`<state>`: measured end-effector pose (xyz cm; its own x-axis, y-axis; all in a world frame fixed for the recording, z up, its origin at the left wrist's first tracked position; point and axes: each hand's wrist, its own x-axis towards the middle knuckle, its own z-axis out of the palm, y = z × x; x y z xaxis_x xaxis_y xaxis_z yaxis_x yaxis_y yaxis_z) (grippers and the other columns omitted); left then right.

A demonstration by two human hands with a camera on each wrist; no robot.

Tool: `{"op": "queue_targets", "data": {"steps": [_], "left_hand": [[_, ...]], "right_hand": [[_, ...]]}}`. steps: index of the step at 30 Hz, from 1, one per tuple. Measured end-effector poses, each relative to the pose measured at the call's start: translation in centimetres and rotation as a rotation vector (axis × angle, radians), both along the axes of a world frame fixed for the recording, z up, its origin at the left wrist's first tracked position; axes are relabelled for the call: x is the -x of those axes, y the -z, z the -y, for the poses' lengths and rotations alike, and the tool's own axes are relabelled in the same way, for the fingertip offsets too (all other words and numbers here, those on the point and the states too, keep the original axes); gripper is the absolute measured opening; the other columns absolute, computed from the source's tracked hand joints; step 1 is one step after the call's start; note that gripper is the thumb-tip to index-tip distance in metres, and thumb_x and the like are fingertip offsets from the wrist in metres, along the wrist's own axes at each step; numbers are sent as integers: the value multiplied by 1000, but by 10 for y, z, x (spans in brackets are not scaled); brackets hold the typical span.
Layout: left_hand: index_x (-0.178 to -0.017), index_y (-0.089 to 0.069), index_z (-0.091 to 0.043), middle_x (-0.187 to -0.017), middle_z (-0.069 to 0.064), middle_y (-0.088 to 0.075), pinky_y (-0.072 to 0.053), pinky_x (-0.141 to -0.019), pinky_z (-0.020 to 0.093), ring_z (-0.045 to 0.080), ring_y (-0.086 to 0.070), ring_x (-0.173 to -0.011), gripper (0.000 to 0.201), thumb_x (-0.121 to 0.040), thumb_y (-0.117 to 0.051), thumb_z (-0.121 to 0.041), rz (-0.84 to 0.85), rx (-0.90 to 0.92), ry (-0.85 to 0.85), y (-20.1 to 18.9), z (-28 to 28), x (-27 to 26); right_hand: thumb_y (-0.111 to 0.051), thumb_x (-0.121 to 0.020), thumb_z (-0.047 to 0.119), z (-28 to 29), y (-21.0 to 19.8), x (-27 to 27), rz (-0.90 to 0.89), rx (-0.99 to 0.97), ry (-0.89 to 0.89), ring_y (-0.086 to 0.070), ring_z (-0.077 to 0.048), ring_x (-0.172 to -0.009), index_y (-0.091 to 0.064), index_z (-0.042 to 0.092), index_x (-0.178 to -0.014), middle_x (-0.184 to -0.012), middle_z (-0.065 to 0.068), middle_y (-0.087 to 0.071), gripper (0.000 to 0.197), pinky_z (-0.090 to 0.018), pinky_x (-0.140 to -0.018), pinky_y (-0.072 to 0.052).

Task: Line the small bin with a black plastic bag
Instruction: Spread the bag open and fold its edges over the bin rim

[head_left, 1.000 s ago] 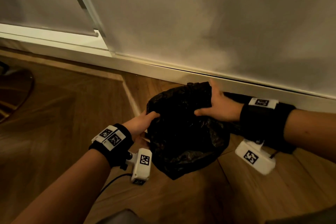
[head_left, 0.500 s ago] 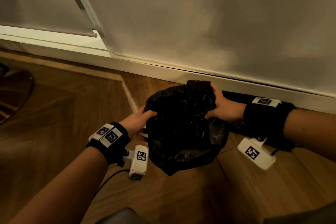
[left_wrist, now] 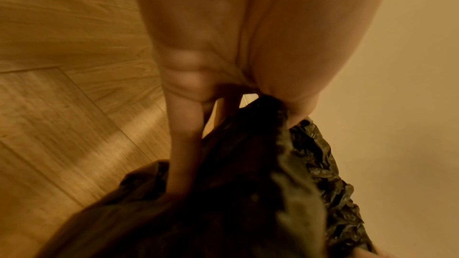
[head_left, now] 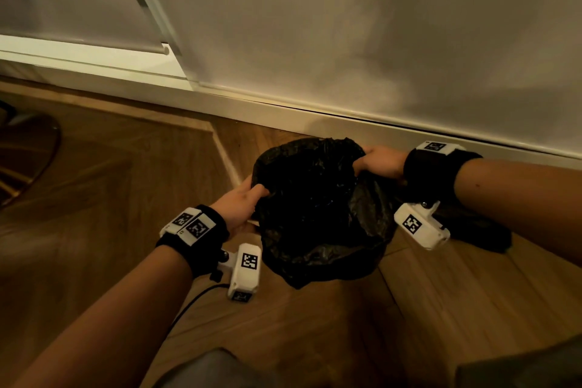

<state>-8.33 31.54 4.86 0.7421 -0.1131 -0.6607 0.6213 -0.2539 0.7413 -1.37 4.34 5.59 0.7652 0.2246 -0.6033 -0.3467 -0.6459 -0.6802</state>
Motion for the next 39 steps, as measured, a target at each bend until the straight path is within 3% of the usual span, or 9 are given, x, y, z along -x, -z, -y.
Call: {"op": "queue_targets", "data": {"steps": [4, 7, 10, 13, 17, 24, 27, 32, 39], "left_hand": [[-137, -40, -33, -103, -3, -65, -56, -60, 33, 19, -65, -83, 39, -99, -42, -26, 7, -58, 5, -10, 1, 2], [-149, -20, -37, -122, 4, -61, -58, -68, 40, 24, -66, -96, 66, -93, -55, -34, 59, -188, 83, -22, -6, -11], [-149, -16, -31, -115, 9, -59, -57, -50, 33, 25, -69, -74, 72, -92, -59, -29, 63, -308, 159, -34, -9, -26], [-142, -34, -17, -93, 10, -64, -55, -43, 31, 20, -67, -52, 53, -94, -55, -15, 15, -330, 259, -35, -4, -28], [-149, -19, -28, -124, 8, -56, -57, -61, 33, 27, -66, -90, 75, -88, -62, -20, 161, -514, 363, -32, -3, -30], [-142, -23, -28, -117, 13, -60, -60, -59, 39, 30, -69, -75, 76, -83, -67, -11, 44, -493, 522, -36, -4, -18], [-143, -28, -26, -118, 11, -62, -59, -67, 37, 27, -70, -81, 72, -84, -69, -32, -46, -484, 514, -53, -10, -13], [-146, -25, -28, -142, 6, -48, -38, -107, 38, 22, -50, -126, 85, -76, -56, -65, 266, -671, 599, -80, 9, -43], [-149, -21, -27, -145, 2, -44, -35, -107, 29, 18, -49, -126, 85, -81, -47, -69, 191, -544, 828, -63, 70, -51]], "right_hand": [[-52, -90, 2, 4, -4, 0, -41, 19, -2, -60, -15, -63, -62, 18, -71, -67, 1, -66, 27, -19, -52, -50], [-59, -87, 8, 5, -2, -7, -3, 86, -83, -62, -30, -98, -64, 17, -92, -100, -9, -64, 12, -36, -84, -53], [-78, -68, 36, 10, -1, -21, 159, 304, -130, -46, -30, -119, -50, 23, -126, -123, -8, -44, 66, -36, -100, -43], [-85, -56, 45, 5, -9, -31, 183, 244, -51, -44, -28, -119, -37, 29, -131, -134, -9, -35, 91, -38, -87, -50], [-82, -48, 65, 4, -12, -40, 37, 80, -26, -41, -27, -129, -26, 40, -142, -142, -1, -37, 112, -42, -100, -45], [-76, -61, 62, -1, -6, -20, -347, -287, -123, -55, -35, -122, -59, 7, -126, -128, -16, -62, 87, -49, -110, -38], [-62, -72, 66, -3, -5, -18, -399, -299, -70, -61, -29, -115, -61, 8, -125, -123, -13, -66, 79, -43, -107, -42], [-43, -98, 39, -7, -5, -23, -453, -285, 26, -71, -19, -84, -60, 4, -120, -98, -9, -73, 45, -34, -89, -53], [-43, -98, 14, -15, -11, -16, -397, -256, -34, -69, -20, -72, -60, 4, -106, -87, -10, -70, 21, -28, -60, -57]]}}
